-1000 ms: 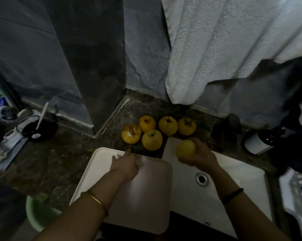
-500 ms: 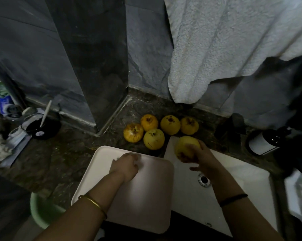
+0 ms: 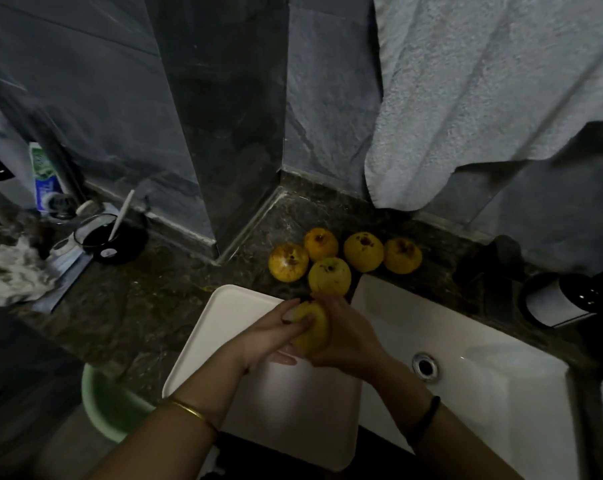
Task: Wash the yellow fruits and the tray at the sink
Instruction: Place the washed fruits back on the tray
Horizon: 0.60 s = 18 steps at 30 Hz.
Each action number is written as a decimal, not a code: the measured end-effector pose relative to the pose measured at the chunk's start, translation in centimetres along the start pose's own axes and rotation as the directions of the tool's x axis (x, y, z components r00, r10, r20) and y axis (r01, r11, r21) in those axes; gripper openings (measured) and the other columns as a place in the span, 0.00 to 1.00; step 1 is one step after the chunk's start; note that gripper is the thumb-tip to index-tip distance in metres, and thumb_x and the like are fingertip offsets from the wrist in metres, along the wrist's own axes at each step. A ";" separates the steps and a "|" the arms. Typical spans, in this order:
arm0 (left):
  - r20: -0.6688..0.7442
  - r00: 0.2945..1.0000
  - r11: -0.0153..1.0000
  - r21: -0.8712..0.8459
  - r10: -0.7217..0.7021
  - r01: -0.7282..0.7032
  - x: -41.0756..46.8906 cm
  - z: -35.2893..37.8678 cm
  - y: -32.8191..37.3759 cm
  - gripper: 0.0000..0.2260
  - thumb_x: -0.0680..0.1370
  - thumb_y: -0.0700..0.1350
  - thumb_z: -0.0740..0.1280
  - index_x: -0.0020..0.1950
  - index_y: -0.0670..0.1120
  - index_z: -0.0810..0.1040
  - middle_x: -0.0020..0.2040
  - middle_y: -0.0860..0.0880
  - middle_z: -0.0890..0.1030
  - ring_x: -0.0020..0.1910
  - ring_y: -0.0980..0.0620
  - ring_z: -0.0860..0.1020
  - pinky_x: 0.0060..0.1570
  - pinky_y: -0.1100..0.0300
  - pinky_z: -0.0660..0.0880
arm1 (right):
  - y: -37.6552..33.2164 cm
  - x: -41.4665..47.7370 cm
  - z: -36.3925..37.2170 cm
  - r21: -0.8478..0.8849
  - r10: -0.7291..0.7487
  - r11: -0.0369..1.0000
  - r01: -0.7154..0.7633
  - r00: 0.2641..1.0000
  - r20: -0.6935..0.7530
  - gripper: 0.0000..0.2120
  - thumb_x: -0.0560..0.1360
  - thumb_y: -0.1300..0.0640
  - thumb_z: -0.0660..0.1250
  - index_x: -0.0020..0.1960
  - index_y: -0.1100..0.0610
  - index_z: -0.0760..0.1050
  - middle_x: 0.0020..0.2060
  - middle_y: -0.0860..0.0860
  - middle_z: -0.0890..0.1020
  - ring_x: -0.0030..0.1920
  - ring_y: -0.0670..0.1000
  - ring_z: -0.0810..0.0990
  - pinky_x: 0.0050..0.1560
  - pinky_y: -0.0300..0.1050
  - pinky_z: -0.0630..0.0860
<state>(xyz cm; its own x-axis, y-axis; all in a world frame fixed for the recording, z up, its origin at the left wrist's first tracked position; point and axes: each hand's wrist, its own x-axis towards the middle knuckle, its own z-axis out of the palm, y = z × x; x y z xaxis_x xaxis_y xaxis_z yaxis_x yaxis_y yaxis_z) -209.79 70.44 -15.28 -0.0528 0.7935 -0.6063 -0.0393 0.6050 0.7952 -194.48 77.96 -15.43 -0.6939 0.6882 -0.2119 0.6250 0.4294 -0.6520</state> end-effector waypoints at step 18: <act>-0.637 0.745 0.707 0.620 0.198 0.342 0.9 -6.8 -2.1 0.36 0.64 0.63 0.73 0.66 0.54 0.62 0.65 0.49 0.70 0.67 0.45 0.68 0.65 0.43 0.60 | -0.1 3.6 2.2 -0.004 0.160 0.987 -0.160 0.984 0.079 0.20 0.78 0.49 0.64 0.69 0.50 0.69 0.59 0.48 0.77 0.58 0.49 0.76 0.50 0.38 0.69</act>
<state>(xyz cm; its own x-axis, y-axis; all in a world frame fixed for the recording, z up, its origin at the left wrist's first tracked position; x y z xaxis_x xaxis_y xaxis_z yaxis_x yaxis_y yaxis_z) -216.53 69.41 -17.50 -0.6825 0.6693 -0.2938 0.5725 0.7394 0.3545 -197.81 79.05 -17.71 -0.6113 0.6993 -0.3705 0.7294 0.3162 -0.6066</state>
